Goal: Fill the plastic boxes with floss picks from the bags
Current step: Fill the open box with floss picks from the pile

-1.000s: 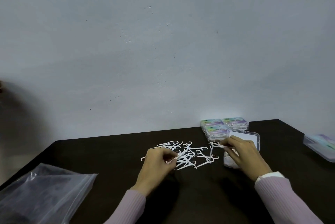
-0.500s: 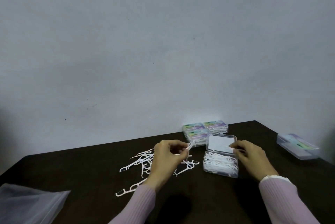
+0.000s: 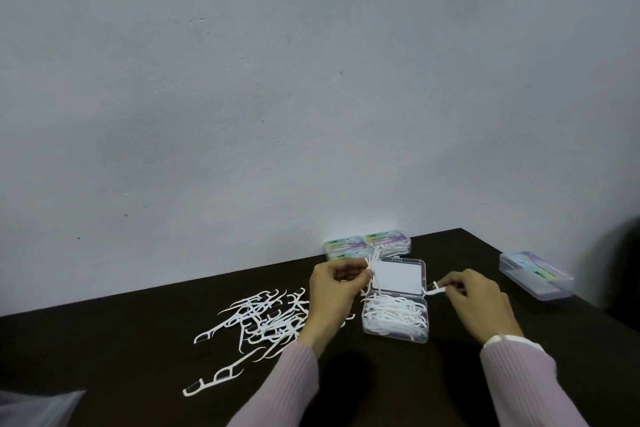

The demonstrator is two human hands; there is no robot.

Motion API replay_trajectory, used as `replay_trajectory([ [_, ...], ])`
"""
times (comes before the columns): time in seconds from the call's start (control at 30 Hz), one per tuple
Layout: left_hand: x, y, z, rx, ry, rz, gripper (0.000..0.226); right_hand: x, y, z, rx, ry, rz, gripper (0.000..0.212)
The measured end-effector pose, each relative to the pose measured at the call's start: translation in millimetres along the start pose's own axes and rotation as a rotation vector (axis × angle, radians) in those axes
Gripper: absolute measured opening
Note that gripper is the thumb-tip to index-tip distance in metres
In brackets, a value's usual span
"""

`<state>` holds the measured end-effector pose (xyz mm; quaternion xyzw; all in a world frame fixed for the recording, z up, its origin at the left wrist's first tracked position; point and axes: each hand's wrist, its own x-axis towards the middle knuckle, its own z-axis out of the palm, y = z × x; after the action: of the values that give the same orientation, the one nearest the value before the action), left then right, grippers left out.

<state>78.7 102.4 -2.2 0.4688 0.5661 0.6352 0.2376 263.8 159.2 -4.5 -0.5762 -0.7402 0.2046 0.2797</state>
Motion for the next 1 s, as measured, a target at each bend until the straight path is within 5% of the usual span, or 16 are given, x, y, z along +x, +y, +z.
replay_trajectory([
  [0.5, -13.5, -11.8, 24.1, 0.821, -0.129, 0.671, 0.017, -3.6, -8.5, 0.4, 0.146, 0.188, -0.014, 0.015],
  [0.87, -9.8, -34.2, 22.2, 0.729, -0.181, 0.503, 0.014, -2.7, -9.6, 21.3, 0.338, 0.085, -0.078, 0.027],
  [1.0, -3.8, -38.4, 11.2, 0.539, -0.003, 0.343, 0.010, -2.0, -10.5, 29.2, 0.357, 0.060, -0.090, 0.024],
])
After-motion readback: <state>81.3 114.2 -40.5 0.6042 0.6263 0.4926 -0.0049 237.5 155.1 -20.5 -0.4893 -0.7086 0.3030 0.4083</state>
